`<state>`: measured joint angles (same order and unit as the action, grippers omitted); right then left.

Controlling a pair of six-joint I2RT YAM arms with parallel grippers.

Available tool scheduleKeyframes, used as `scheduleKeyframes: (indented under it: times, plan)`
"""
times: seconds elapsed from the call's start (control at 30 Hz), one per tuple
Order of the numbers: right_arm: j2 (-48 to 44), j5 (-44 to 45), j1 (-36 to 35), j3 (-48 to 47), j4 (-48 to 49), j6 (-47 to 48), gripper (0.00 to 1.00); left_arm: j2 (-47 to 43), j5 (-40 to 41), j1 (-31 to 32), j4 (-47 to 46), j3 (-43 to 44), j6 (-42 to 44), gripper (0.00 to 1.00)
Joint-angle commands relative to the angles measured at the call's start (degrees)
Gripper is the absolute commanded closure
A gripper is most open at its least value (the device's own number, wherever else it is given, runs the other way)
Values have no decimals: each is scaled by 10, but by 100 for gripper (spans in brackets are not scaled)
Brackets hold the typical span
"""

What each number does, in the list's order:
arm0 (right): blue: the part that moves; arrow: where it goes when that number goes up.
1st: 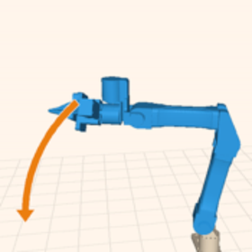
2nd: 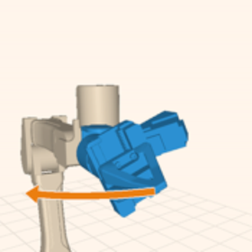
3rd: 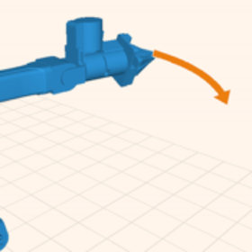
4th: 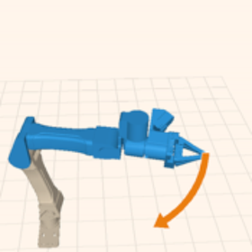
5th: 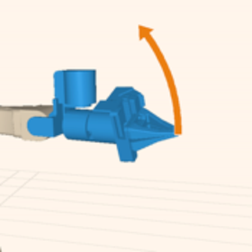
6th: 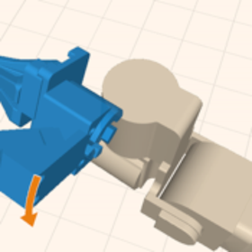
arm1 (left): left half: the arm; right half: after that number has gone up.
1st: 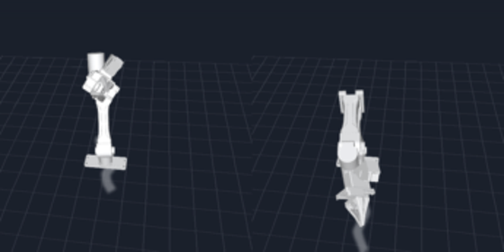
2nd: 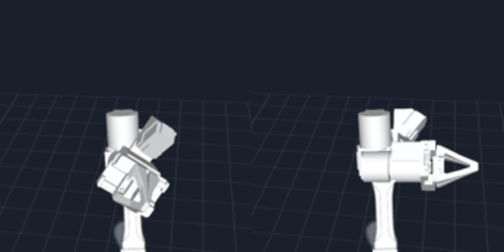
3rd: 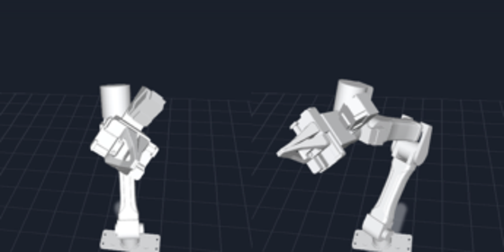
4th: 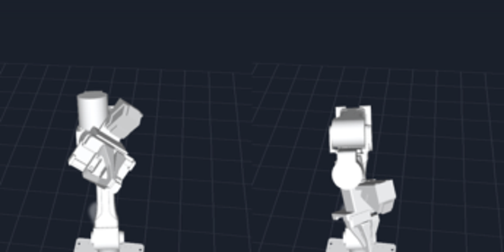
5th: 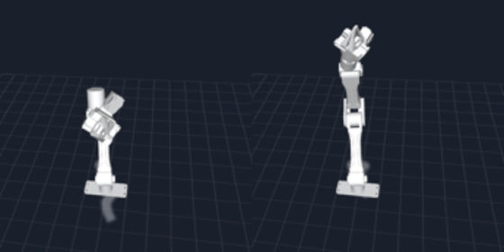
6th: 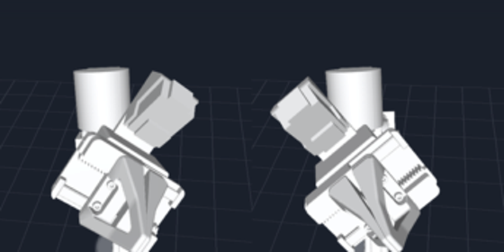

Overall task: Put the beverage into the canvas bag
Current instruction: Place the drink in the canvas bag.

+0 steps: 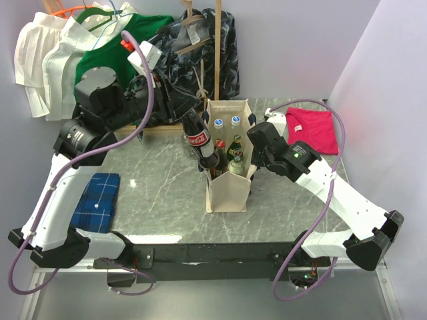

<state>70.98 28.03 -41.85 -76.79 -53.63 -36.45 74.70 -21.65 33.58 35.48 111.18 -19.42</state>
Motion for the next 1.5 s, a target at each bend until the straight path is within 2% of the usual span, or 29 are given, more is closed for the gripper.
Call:
scheduleKeyframes:
  times: [0.0,0.6,1.47]
  plan:
    - [-22,26,3,-10,14,-5,100,-8,-7,13,-128,4,-24,99]
    - [-26,26,3,-31,7,8,100,-3,97,78,-107,-24,21,99]
    - [-39,4,5,-59,24,34,100,-19,140,121,-98,-88,54,99]
